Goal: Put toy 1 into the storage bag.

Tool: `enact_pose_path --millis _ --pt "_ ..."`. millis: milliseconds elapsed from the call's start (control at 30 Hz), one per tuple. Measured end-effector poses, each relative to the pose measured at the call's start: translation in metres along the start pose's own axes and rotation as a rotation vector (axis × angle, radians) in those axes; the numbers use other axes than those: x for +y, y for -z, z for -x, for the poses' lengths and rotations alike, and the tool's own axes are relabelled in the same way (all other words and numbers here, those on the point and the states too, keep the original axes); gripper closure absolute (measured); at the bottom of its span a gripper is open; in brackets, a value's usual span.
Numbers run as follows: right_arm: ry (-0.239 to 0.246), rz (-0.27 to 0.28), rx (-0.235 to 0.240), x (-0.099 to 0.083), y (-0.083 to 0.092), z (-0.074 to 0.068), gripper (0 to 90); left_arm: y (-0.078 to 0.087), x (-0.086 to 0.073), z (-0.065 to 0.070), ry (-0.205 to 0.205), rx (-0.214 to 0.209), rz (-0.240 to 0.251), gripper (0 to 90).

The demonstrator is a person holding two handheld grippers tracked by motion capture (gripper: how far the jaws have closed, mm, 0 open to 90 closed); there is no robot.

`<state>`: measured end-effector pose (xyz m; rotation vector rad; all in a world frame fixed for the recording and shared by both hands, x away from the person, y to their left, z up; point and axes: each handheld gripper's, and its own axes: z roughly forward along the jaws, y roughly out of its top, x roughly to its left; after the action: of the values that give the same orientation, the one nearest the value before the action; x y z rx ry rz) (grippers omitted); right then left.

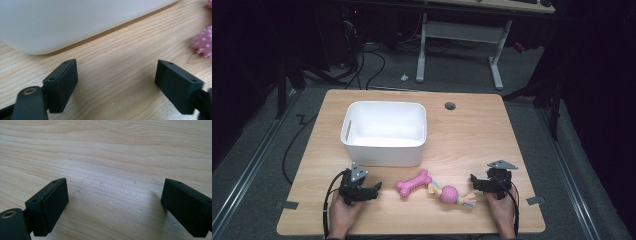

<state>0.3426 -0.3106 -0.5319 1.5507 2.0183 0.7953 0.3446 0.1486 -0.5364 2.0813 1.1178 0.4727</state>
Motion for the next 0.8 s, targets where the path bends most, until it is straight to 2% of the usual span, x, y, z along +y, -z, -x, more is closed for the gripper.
enact_pose_path --millis 800 --pt "0.001 0.013 0.002 -0.0007 0.0014 -0.0007 13.6 -0.0011 0.0013 0.0008 0.003 0.002 -0.005 19.2"
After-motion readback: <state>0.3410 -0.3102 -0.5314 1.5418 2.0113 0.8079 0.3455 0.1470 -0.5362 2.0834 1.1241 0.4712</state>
